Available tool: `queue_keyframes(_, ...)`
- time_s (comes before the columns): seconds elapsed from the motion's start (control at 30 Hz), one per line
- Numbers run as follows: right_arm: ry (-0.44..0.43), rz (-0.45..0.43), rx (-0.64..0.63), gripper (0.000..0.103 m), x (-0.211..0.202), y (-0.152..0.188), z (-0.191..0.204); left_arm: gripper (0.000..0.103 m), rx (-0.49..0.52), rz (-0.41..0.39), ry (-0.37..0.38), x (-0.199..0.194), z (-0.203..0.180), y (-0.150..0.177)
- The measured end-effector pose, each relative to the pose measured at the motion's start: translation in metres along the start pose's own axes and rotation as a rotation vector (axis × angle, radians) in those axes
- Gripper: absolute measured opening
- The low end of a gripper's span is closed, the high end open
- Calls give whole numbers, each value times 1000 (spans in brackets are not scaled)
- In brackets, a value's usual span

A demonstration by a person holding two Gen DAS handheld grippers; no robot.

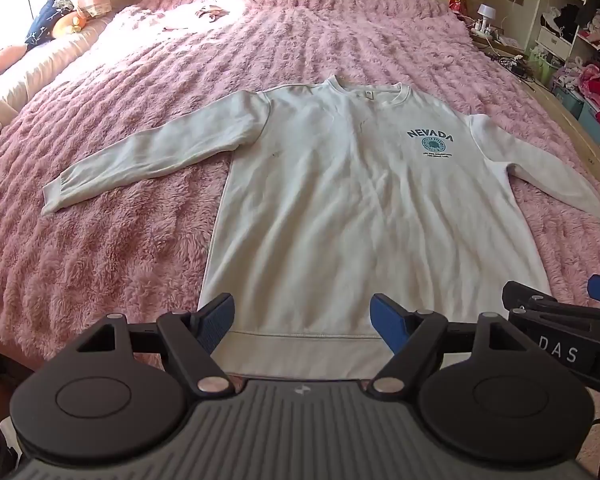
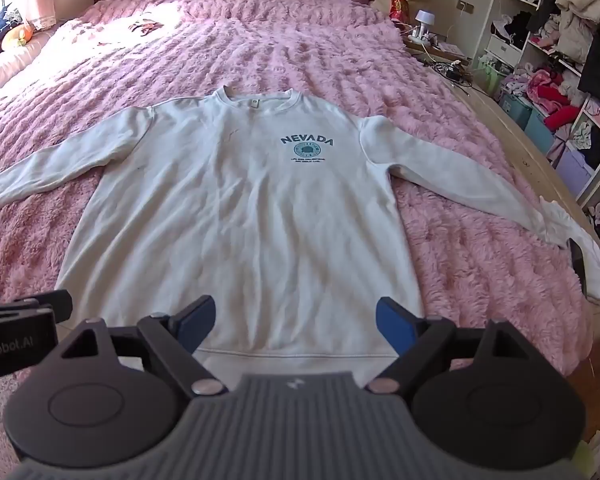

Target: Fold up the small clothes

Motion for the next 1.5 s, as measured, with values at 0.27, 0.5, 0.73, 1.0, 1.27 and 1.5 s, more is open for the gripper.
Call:
queue_keyframes(0.27, -3, 1, 3, 83, -1, -2, 0, 90, 9, 1, 6, 5, -2, 4)
queue_keyframes(0.5, -4, 0, 0, 83, -2, -3, 1, 90, 4, 7, 7, 8, -3, 6)
queue_keyframes(0.73, -4, 3, 4, 83, -2, -4, 0, 90, -21, 15, 3, 6, 1, 3)
queue_keyframes(1.0, -9, 6, 5, 83, 0, -1, 0, 90, -21, 17, 6, 7, 2, 4)
queue_keyframes(1.27, -10, 7, 4, 83, -2, -1, 0, 90, -21, 18, 6, 7, 2, 5)
queue_keyframes(1.5, -10, 7, 4, 83, 0, 2, 0, 90, -21, 17, 7, 7, 3, 5)
Point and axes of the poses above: each gripper's, at about its wrist camera, not at the fingertips, and x roughly the way its jaws point, z to its left, y to its underside, the point moved 4 cm from there along x, roughly the way its jaws point, and after that the axes turned 1 degree about -y, right-handed, at the moved point
